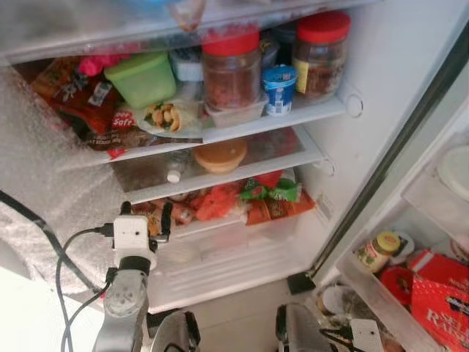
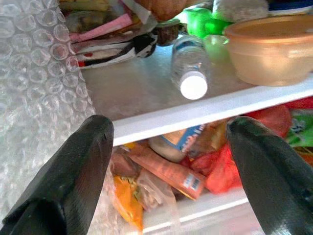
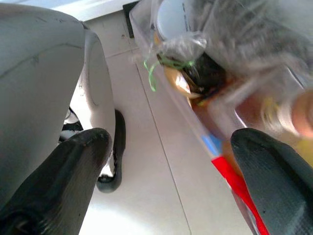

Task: Restocking fridge

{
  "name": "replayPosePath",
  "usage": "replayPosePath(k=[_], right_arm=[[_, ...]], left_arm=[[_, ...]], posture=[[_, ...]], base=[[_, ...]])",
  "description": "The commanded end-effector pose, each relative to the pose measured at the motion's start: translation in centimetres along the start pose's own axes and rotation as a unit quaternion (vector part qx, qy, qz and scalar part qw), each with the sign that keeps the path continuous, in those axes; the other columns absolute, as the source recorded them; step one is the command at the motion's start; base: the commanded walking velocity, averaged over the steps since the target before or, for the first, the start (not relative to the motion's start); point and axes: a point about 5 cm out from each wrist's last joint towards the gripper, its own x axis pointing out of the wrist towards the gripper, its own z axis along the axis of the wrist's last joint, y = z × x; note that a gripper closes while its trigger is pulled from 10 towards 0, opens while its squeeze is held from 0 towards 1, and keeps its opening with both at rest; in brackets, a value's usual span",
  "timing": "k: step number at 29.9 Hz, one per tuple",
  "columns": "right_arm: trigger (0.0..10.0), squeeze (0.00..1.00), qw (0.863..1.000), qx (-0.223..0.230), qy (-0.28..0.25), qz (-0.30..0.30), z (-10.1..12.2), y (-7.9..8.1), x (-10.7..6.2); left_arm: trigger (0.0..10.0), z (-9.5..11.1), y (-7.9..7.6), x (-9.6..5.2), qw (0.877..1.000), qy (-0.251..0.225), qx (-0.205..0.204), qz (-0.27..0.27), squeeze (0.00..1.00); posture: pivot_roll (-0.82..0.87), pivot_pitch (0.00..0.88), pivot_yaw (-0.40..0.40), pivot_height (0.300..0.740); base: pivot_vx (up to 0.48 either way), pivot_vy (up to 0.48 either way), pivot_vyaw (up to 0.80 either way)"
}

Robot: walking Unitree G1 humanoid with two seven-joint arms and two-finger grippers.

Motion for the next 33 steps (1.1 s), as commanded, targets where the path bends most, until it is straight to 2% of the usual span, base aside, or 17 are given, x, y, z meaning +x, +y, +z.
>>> replayPosePath(k=[1,22,27,28,29,30,31,32,33], right_arm=[[10.0,0.0,1.0,0.005,0.011,0.011,-0.8,0.7,-0.1],[10.0,0.0,1.0,0.006,0.012,0.018,-0.8,0.7,-0.1],[10.0,0.0,1.0,0.006,0.012,0.02,-0.8,0.7,-0.1],[10.0,0.0,1.0,0.006,0.011,0.02,-0.8,0.7,-0.1],[10.0,0.0,1.0,0.006,0.011,0.02,-0.8,0.8,-0.1],[10.0,0.0,1.0,0.006,0.011,0.02,-0.8,0.8,-0.1],[10.0,0.0,1.0,0.006,0.011,0.02,-0.8,0.8,-0.1],[10.0,0.0,1.0,0.006,0.011,0.021,-0.7,0.8,-0.1],[10.0,0.0,1.0,0.006,0.011,0.021,-0.7,0.8,-0.1]], left_arm=[[10.0,0.1,0.2,-0.3,1.0,0.003,0.0,0.001,0.0],[10.0,-0.2,0.9,-0.5,1.0,0.014,-0.002,0.016,0.0],[10.0,-2.5,2.0,-0.8,0.996,0.079,0.002,0.029,0.0],[10.0,-3.3,2.3,-0.9,0.995,0.096,0.015,0.029,0.0],[10.0,-4.7,3.3,-1.4,0.99,0.133,0.032,0.039,0.0],[10.0,-5.7,3.8,-1.7,0.985,0.161,0.031,0.048,0.0],[10.0,-5.7,3.8,-1.7,0.985,0.161,0.031,0.048,0.0],[10.0,-7.4,5.2,-2.5,0.976,0.202,0.02,0.079,0.0],[10.0,-7.9,5.6,-2.8,0.972,0.216,0.018,0.088,0.0]], posture=[[-0.08,0.067,0.066,0.615],[-0.07,0.085,0.064,0.615],[-0.07,0.087,0.064,0.615],[-0.07,0.087,0.065,0.615],[-0.07,0.087,0.066,0.615],[-0.07,0.087,0.065,0.615],[-0.07,0.087,0.065,0.615],[-0.07,0.084,0.065,0.615],[-0.07,0.084,0.065,0.615]], base=[[-0.326,0.0,0.0],[-0.297,0.0,0.0],[0.0,0.0,0.0],[0.0,0.0,0.0],[0.0,0.0,0.0],[0.0,0.0,0.0],[0.0,0.0,0.0],[0.0,0.0,0.0],[0.0,0.0,0.0]])
